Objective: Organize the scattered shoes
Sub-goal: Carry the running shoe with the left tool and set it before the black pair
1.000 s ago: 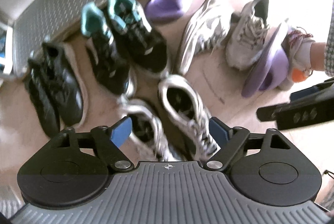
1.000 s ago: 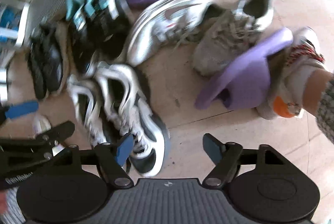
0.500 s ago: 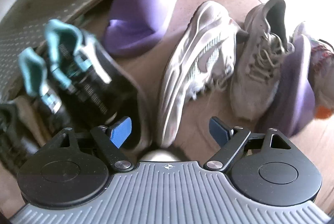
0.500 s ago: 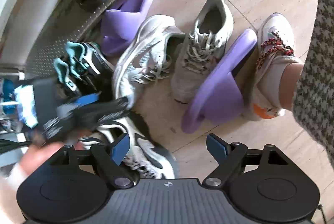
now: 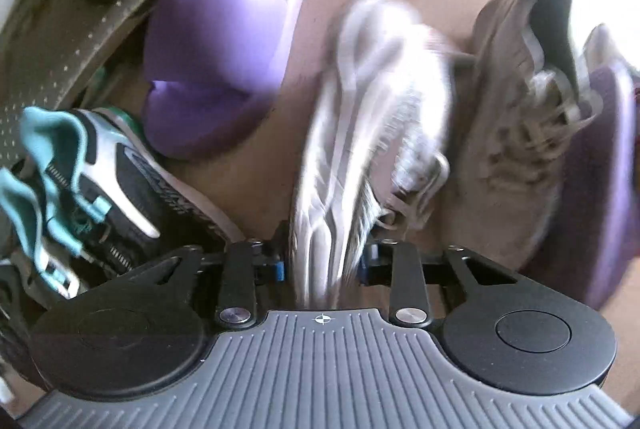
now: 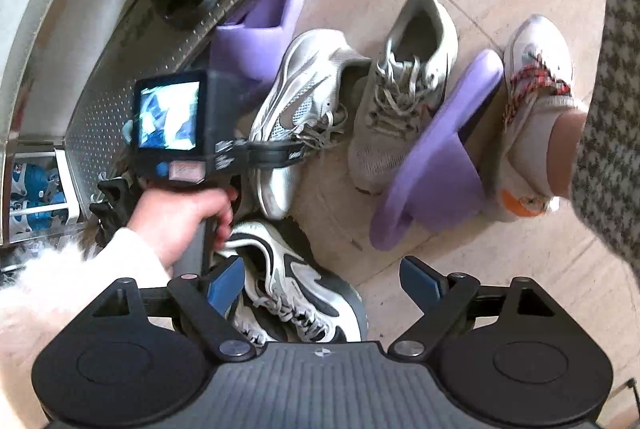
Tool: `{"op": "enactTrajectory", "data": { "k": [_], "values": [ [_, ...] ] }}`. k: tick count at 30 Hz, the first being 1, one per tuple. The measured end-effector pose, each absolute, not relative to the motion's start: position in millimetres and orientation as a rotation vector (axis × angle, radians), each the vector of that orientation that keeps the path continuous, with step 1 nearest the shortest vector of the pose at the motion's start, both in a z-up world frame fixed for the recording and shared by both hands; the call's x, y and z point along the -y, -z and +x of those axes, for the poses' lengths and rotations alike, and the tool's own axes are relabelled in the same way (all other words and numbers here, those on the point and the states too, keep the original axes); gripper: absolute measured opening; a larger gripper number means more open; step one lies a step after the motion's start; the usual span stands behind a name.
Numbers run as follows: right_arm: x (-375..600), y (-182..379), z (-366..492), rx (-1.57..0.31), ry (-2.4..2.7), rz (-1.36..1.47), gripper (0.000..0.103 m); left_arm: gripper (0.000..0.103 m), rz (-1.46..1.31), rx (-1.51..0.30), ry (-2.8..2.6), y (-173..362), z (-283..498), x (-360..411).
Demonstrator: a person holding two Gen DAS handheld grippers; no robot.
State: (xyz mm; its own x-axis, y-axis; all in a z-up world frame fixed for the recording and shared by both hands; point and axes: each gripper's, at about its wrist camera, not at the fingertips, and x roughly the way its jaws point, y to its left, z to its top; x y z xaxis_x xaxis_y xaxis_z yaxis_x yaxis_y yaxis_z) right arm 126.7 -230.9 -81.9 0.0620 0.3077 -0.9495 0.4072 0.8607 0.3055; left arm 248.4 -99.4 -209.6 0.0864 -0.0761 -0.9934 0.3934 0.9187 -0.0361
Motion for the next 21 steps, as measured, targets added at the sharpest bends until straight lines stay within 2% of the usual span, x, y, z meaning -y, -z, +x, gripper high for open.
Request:
{"op": "enactTrajectory", "data": {
  "k": [3,8,12,17,21],
  "values": [
    [232,79,126,-1.518,0.097,0.600,0.086,0.029,0.156,-1.436,0.331,188,248,80],
    [226,71,125,-1.484,0.108,0.607,0.086,0.029,-0.161,-1.369,0.217,109,214,-8],
    [202,66,126,-1.488,0.016,0.609,0.086,0.030,-0.252,-1.335,0.065,60,155,-75],
    [176,67,121,-1.534,-0.076,0.643,0.087,0.030,-0.386,-1.301,-0.141,37,78,-151],
    [160,78,117,-1.559,-0.083,0.552,0.087,0.030,-0.500,-1.331,-0.198,61,41,-189]
  ]
}}
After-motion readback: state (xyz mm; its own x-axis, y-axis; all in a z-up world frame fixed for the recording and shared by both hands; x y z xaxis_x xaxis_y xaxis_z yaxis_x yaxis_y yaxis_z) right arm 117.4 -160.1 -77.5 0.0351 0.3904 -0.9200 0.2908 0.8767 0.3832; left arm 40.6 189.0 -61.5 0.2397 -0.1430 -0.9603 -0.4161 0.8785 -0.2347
